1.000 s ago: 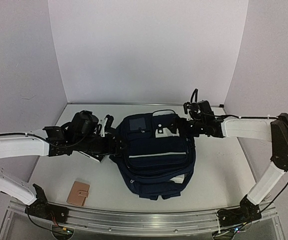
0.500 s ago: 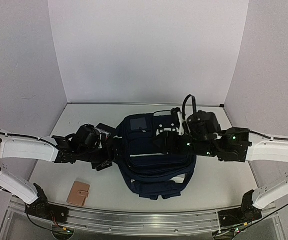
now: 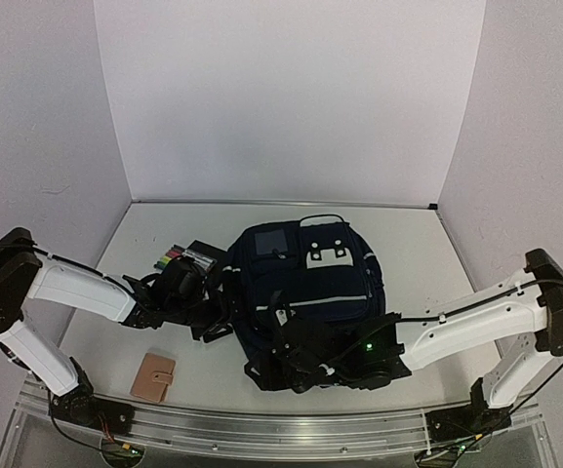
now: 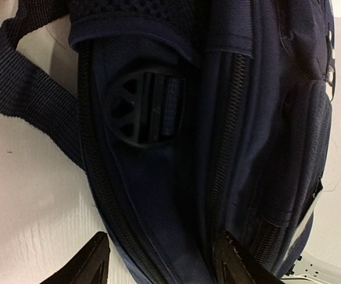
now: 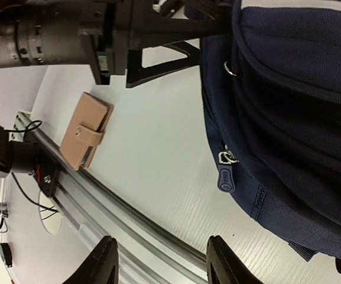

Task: Pack the student bag
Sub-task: Adjust the student bag at the center of the board, then zip the student bag at the center of the board.

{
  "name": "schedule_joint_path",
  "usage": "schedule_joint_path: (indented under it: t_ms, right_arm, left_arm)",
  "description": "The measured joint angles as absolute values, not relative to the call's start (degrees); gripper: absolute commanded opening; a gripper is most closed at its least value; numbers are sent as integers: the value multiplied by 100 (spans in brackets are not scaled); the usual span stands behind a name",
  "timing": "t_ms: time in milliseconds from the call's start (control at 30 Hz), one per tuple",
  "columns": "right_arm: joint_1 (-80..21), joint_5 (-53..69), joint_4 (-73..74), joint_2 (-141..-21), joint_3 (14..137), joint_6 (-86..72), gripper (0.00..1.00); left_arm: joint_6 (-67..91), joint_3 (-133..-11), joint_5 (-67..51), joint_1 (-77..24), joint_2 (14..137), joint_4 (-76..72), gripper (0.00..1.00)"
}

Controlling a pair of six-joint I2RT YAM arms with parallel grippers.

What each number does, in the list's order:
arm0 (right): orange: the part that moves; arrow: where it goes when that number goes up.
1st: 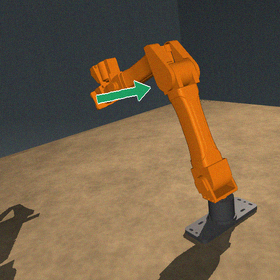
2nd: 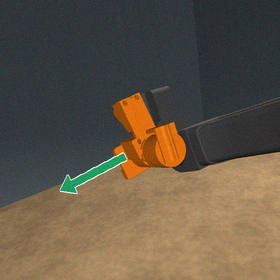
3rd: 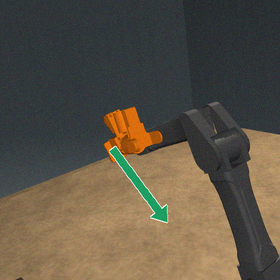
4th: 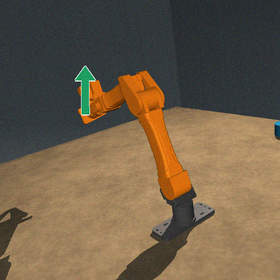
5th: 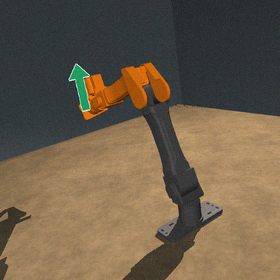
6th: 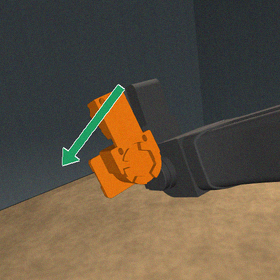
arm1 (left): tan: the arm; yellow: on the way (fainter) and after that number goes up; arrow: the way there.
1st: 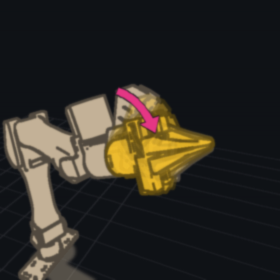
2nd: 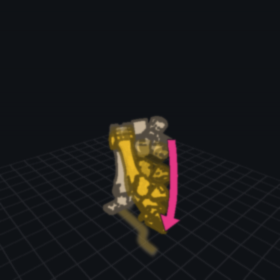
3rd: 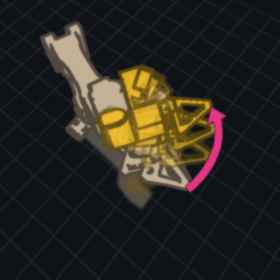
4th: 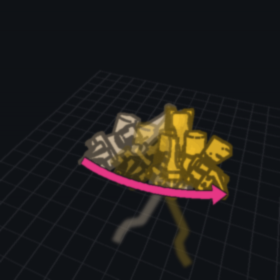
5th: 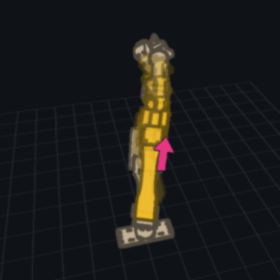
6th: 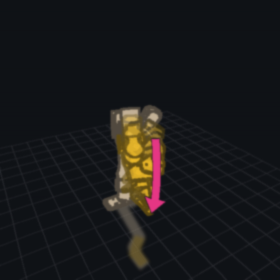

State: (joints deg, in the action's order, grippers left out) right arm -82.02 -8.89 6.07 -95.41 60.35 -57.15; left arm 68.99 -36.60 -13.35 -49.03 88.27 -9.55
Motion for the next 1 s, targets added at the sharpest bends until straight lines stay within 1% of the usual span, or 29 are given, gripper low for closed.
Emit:
schedule_joint_path:
  t_ms: [67, 167, 267, 367, 467, 600, 767, 867, 1000]
  right_arm:
    - [-8202, -1017, 595, -9721, 6047, -5874, 47]
    - [-8201, -1190, 571, -9941, 6091, -6110, 46]
    - [-8200, -1378, 524, -10102, 6114, -6378, 46]
    - [-8200, -1615, 536, -10158, 6111, -6616, 46]
    - [-8200, -1876, 545, -10158, 6110, -6763, 45]
    - [-8174, -2060, 567, -10222, 6162, -6743, 40]
    - [-8112, -2138, 554, -10602, 6419, -6613, 28]
    - [-8066, -2141, 569, -10690, 6431, -6555, 25]
    - [-8029, -2155, 566, -10694, 6459, -6479, 15]
  left_arm:
    - [6921, -3664, -1368, -4901, 8996, -1142, 39]
    - [6916, -3674, -1391, -4901, 9138, -1271, 23]
    - [6906, -3675, -1382, -4901, 9159, -1276, 13]
    - [6903, -3677, -1371, -4906, 9155, -1296, 7]
    - [6908, -3677, -1352, -4908, 9123, -1280, 4]
    - [6901, -3677, -1328, -4908, 8999, -1202, 1]
    - [6899, -3704, -1326, -4908, 8960, -1115, 0]
    - [6900, -3717, -1312, -4908, 8936, -1059, 0]
    - [6893, -3717, -1262, -4906, 8842, -984, 0]
